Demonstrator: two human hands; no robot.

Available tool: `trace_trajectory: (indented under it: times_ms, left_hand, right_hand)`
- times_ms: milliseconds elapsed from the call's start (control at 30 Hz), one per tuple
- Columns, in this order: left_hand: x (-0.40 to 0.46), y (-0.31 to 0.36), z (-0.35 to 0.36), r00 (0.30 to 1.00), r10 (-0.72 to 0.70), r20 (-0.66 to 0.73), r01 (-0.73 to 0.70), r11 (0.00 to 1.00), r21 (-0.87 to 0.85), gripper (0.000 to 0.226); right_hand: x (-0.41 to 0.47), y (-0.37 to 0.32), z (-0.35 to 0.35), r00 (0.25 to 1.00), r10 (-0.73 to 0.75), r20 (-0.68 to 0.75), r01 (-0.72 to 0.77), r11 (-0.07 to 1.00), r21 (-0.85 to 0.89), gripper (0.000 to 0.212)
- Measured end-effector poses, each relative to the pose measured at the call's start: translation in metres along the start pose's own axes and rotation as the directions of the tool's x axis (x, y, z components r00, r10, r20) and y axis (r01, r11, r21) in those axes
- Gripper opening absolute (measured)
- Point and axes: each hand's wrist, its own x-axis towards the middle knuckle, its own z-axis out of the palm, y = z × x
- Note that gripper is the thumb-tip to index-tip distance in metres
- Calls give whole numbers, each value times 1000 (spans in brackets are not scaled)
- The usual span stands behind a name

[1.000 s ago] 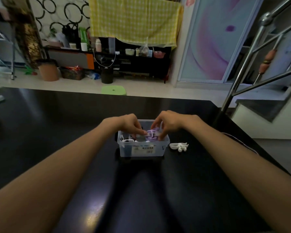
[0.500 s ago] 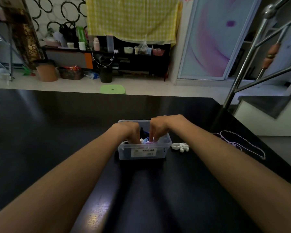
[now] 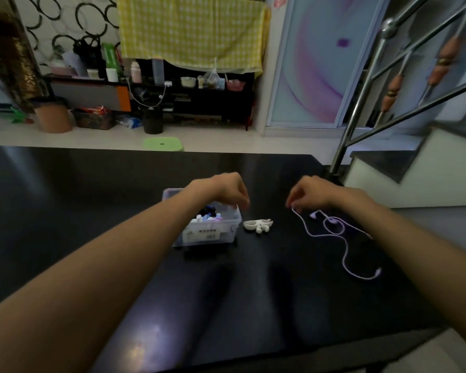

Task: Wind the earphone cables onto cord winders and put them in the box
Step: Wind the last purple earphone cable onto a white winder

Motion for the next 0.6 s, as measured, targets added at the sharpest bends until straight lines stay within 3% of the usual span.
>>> trace_trajectory:
  times_ms: [67,167,233,300,367,433,500,600]
  left_hand:
    - [10,17,25,1000,24,12,-25,997,71,24]
    - [29,38,67,996,48,73,-56,992,111,29]
    - [41,52,92,992,80,95,-95,983,157,41]
    - [50,63,113,985,146,95,-161,973,165,55]
    - [57,72,131,973,210,93,-221,966,133,65]
    - [64,75,145,965,246,91,-257,955,150,63]
    - [67,75,154,964,261,47,-265,933,245,45]
    - [58,69,151,961,260,-98,-198,888,414,25]
  right_hand:
    - [-14,38,15,984,168,66,-163,984,-64,24]
    - [-30,88,51,894,404,193,-400,915,-58,41]
    - [-32,116,81,854,450,262,-467,884,3,56]
    - [-35,130,111,894,425,144,-429,903,-5,61]
    - [-45,123,126,943,312,-115,-307,950,56,40]
    - [-55,107,135,945,184,-270,-145,977,157,21]
    - [-64,96,140,954,128,-272,-70,974,214,13]
    - [-72,97,137,986,60,-156,-11,955,298,12]
